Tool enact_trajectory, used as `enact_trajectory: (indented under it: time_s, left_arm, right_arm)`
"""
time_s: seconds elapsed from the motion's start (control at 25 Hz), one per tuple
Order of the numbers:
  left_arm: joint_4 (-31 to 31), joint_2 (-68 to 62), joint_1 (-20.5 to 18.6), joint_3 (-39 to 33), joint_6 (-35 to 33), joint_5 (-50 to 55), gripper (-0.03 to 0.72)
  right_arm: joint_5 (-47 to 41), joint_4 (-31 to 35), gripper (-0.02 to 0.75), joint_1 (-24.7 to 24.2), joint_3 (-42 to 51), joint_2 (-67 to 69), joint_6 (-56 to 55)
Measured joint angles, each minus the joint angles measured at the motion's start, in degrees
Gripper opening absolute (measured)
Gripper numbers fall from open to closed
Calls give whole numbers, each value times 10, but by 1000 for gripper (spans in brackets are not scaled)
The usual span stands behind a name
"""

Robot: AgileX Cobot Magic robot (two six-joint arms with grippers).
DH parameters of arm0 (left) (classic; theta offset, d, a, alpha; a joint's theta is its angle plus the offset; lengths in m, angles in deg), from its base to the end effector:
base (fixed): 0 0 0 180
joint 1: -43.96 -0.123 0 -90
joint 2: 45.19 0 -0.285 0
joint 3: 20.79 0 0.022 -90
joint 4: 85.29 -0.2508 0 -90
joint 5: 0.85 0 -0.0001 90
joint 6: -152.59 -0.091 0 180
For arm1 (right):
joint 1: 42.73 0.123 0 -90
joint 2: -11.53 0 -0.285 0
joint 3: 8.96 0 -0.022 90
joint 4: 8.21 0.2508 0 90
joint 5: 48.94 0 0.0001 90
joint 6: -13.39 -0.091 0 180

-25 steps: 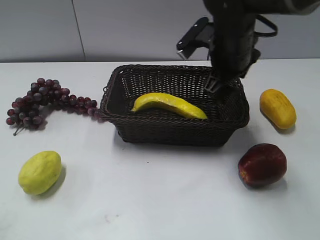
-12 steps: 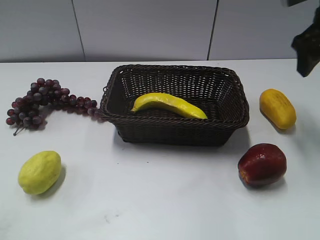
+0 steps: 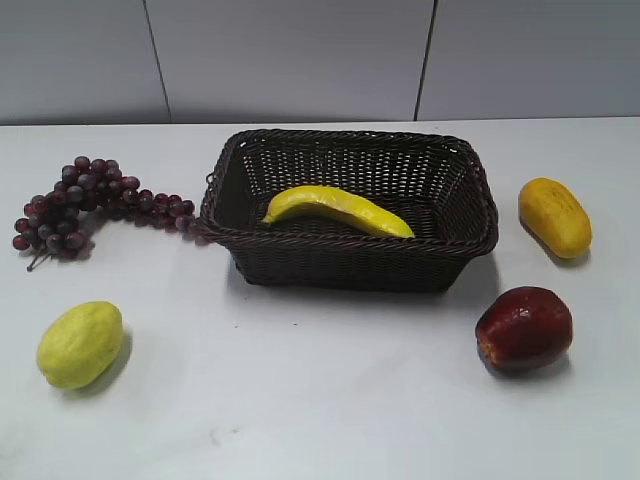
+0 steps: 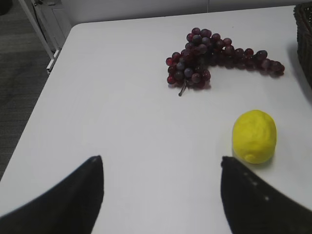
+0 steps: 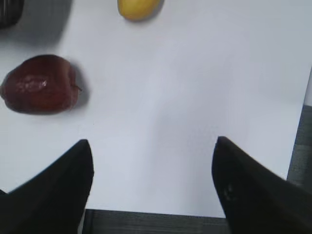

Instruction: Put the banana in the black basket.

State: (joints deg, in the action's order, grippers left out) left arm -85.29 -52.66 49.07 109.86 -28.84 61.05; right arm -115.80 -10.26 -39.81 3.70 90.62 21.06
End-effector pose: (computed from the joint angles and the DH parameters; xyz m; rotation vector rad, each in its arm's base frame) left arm -0.0049 0.0004 0.2719 0.1182 2.0689 -0.0394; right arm 0.2304 0.0088 0.3325 -0.2664 2.7564 -0.0709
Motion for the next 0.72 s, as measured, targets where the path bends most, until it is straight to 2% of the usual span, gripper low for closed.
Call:
enact_trajectory:
  time_s: [0.44,0.56,0.72]
  left_arm:
    - [0,0,0,0,0,0,555]
    - [0,0,0,0,0,0,555]
    - [0,0,0,0,0,0,555]
  right_arm:
    - [86,0,573,0,308,-299,-23]
    - [76,-2,573,0,350,-365,-25]
    - [74,-3,573,0,354,-443,-27]
